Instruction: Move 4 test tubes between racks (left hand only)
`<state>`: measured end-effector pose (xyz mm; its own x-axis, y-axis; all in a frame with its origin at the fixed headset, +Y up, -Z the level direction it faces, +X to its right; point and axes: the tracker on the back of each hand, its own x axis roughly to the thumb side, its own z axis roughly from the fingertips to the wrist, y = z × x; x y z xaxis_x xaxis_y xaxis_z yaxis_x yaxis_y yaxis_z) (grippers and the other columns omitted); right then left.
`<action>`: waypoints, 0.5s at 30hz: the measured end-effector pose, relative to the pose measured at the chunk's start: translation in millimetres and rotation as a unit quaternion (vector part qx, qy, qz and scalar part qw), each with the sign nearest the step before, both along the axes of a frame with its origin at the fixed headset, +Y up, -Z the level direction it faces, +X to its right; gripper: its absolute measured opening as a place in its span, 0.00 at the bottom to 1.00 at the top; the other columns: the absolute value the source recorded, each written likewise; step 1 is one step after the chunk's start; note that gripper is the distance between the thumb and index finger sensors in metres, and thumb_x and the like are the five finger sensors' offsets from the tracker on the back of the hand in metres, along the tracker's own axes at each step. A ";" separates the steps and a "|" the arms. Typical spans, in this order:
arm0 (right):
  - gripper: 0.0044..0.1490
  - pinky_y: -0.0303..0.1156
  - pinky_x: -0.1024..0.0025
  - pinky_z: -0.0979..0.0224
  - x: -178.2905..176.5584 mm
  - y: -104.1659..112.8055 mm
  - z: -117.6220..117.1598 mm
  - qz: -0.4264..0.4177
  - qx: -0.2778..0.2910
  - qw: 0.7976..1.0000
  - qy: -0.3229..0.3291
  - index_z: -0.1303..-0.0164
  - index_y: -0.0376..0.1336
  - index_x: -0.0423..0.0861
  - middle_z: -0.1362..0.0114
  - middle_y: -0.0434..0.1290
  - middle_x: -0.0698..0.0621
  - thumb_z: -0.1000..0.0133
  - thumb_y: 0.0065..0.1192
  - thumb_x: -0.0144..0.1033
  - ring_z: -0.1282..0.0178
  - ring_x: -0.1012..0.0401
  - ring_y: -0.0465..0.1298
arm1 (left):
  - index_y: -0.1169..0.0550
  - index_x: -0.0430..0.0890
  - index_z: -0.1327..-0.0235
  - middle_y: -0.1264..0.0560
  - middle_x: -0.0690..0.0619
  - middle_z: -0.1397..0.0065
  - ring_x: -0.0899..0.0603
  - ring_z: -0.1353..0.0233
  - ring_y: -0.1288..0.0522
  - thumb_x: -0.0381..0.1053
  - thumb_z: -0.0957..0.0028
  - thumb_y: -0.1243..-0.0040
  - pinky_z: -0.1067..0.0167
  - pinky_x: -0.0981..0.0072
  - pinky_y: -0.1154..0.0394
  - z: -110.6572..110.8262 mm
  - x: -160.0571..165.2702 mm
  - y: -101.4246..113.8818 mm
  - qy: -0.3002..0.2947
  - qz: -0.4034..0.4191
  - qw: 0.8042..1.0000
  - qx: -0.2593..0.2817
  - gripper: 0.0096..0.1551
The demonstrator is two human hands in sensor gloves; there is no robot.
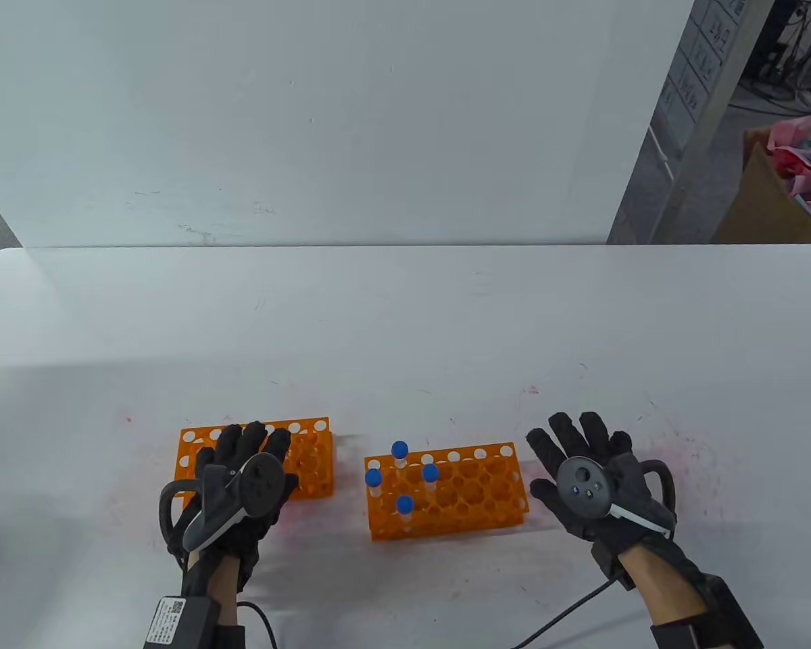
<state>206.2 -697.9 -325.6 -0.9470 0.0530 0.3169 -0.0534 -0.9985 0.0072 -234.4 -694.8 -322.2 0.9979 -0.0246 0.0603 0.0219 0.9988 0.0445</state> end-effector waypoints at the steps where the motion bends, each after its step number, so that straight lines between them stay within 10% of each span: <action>1: 0.44 0.44 0.22 0.28 -0.4 0.0 -0.2 -0.005 0.001 1.000 0.001 0.18 0.44 0.55 0.11 0.44 0.43 0.42 0.48 0.59 0.18 0.32 0.43 | 0.38 0.63 0.21 0.39 0.52 0.12 0.36 0.14 0.41 0.68 0.50 0.46 0.26 0.31 0.37 0.0 0.2 -0.1 0.000 -0.002 1.000 0.000 0.40; 15: 0.44 0.44 0.22 0.27 0.4 -1.8 -1.2 -0.011 -0.010 1.000 -0.008 0.18 0.44 0.55 0.11 0.44 0.43 0.42 0.48 0.59 0.17 0.32 0.44 | 0.37 0.62 0.22 0.36 0.51 0.14 0.37 0.17 0.36 0.67 0.50 0.46 0.27 0.33 0.34 6.4 1.4 7.2 -0.011 0.029 0.999 0.035 0.40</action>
<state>206.6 -699.7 -326.8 -0.9502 0.0809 0.3008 -0.0763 -0.9967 0.0268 -232.9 -687.6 -315.8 0.9961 0.0290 0.0832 -0.0384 0.9928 0.1134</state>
